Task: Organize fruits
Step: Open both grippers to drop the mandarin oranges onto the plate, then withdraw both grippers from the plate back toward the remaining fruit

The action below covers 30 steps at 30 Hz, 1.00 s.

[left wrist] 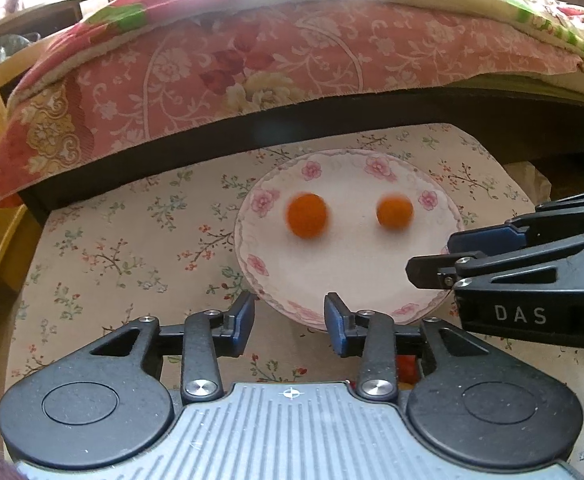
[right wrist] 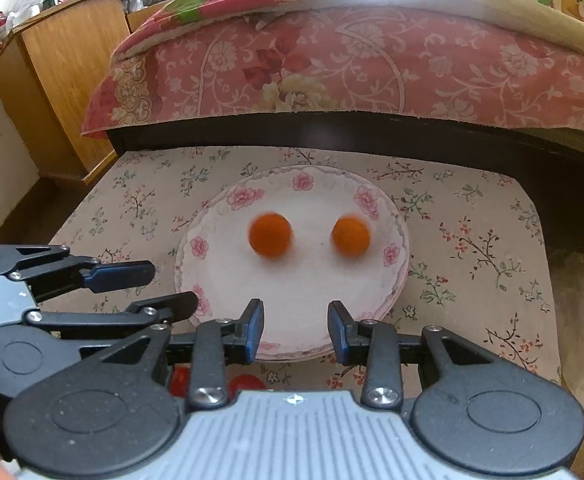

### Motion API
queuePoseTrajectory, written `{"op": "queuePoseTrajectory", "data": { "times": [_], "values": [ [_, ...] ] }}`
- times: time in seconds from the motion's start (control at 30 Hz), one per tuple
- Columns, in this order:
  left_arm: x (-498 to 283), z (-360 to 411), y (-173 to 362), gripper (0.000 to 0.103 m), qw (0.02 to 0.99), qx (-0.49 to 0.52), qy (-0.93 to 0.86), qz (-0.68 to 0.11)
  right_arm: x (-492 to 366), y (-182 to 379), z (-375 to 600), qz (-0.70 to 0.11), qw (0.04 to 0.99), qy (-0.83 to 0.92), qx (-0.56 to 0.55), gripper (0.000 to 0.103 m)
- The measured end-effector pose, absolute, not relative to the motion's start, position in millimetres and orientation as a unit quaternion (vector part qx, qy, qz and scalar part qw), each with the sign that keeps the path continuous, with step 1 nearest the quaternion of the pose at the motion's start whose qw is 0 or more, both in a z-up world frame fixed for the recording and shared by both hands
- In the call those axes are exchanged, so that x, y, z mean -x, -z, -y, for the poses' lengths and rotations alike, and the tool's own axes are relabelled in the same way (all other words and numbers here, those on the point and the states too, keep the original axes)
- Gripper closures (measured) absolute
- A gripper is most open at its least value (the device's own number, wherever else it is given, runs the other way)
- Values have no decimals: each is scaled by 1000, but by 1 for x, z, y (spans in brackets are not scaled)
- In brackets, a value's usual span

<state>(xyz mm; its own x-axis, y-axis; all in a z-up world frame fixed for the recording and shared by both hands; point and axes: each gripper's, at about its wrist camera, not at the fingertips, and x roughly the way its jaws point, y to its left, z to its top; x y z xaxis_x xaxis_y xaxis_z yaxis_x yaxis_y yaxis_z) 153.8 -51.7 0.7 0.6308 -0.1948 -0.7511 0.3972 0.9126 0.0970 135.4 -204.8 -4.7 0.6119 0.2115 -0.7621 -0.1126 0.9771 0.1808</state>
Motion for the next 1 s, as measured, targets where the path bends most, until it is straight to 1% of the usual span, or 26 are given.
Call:
{"op": "queuePoseTrajectory", "data": {
  "times": [0.47, 0.7, 1.0],
  "values": [
    [-146, 53, -7, 54, 898, -132, 166, -386, -126, 2, 201, -424, 901, -83, -43, 66],
    [-137, 52, -12, 50, 900, -135, 168, -378, -116, -5, 198, -419, 904, -80, -39, 66],
    [-118, 47, -23, 50, 904, -136, 170, -368, -94, -16, 197, -415, 906, -71, -38, 66]
  ]
}}
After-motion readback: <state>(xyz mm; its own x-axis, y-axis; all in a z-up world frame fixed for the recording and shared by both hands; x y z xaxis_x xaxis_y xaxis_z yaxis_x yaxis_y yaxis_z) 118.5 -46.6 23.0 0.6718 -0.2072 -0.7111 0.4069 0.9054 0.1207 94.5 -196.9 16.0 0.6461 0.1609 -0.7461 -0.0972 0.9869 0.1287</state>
